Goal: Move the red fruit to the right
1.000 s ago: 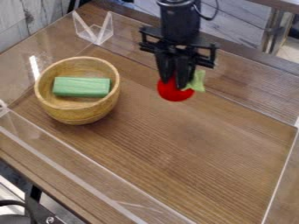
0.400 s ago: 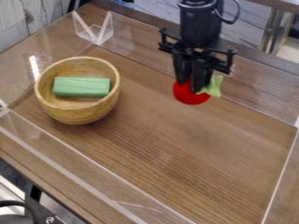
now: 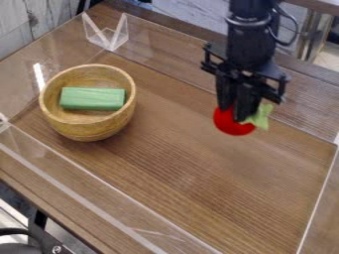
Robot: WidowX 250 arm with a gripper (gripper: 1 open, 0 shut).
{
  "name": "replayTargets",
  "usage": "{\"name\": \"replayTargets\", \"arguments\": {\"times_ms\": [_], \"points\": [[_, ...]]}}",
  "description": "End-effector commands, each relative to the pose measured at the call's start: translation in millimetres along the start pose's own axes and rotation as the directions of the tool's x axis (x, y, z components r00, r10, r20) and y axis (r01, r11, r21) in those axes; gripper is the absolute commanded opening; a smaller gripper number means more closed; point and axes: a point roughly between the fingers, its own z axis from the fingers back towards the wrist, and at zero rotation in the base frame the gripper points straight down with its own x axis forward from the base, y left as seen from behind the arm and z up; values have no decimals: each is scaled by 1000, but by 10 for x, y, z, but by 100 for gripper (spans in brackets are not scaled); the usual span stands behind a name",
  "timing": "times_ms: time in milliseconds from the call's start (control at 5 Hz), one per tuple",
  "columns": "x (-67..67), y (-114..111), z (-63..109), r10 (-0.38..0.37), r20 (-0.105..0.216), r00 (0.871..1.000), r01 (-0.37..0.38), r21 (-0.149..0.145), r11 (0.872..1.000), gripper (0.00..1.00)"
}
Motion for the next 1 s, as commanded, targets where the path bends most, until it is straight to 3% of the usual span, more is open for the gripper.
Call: {"name": "replayTargets", "arguments": {"times_ms": [0, 200, 400, 800], "points": [[109, 55, -97, -62, 52, 997, 61, 4, 998, 0], [127, 156, -320, -92, 55, 994, 91, 8, 996, 0], [161, 265, -421, -92, 68, 993, 91, 20, 996, 0], [156, 327, -446, -28, 89, 996, 25, 31, 999, 0]]}}
